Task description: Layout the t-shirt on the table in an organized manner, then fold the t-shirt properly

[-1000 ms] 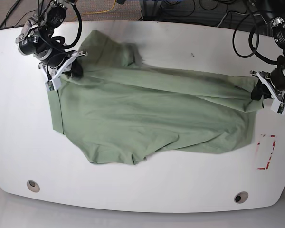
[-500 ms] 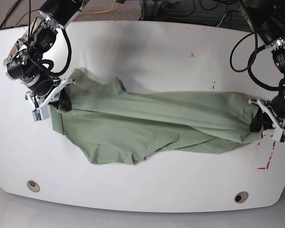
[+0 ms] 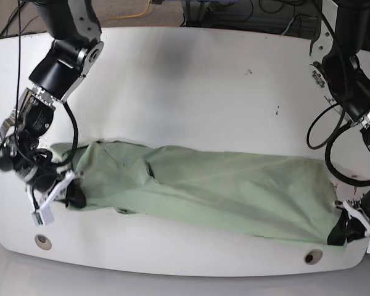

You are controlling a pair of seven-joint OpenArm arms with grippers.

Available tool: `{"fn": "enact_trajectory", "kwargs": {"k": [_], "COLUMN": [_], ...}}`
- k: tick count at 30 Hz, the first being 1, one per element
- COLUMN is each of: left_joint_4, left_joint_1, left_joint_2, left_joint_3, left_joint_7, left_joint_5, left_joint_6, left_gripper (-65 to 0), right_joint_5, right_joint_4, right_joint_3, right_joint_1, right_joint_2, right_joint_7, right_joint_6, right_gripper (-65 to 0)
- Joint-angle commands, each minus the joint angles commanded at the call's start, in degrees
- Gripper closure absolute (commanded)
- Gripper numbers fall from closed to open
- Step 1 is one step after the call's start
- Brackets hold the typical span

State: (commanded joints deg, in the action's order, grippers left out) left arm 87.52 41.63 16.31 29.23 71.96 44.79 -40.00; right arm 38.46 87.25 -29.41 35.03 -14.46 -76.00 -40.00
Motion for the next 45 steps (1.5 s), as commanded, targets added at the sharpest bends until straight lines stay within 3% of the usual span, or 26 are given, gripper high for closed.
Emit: {"fn": "enact_trajectory", "kwargs": {"k": [4,14,18,23,28,34,40,45], "left_joint_4": [-2.46,-10.55,-13.63,-14.86,-14.42,-13.1,-4.75,3.08], "left_joint_1": [6.42,24.7,30.59,33.41,31.03,20.13,2.55,-15.74], "left_joint_2": [0.0,0.0,0.0,0.0,0.09,2.29,4.31,4.13], "left_joint_3": [0.0,-0.09,-0.26,-0.35,-2.11,-2.11,-0.88,5.27], "left_joint_7": [0.0,-0.26,-0.26,-0.09,0.09,1.67,3.34,4.84], "left_joint_5": [-2.37,-2.73,-2.37,-2.37,-1.76,3.96,7.21,8.88], "left_joint_6": [0.0,0.0,0.0,0.0,0.0,0.0,0.0,0.0], "left_gripper": [0.0,0.0,0.0,0.0,0.0,0.0,0.0,0.0], "right_joint_5": [0.0,0.44,0.53,0.53,3.96,11.96,15.91,20.22], "right_joint_4": [-5.98,-18.55,-20.13,-20.13,-18.02,-14.15,-9.85,-7.65], "right_joint_3": [3.78,13.71,16.0,15.91,13.27,8.97,3.34,-0.18], "right_joint_1": [10.55,37.98,43.16,42.9,34.11,14.95,-5.45,-21.63], "right_joint_2": [-2.11,-6.59,-6.77,-7.91,-10.2,-13.63,-13.27,-9.76], "right_joint_7": [0.0,0.0,-0.09,-1.76,-3.25,-3.78,-3.69,-3.43], "right_joint_6": [0.0,0.0,0.0,0.0,0.0,0.0,0.0,0.0], "right_gripper": [0.0,0.0,0.0,0.0,0.0,0.0,0.0,0.0]}}
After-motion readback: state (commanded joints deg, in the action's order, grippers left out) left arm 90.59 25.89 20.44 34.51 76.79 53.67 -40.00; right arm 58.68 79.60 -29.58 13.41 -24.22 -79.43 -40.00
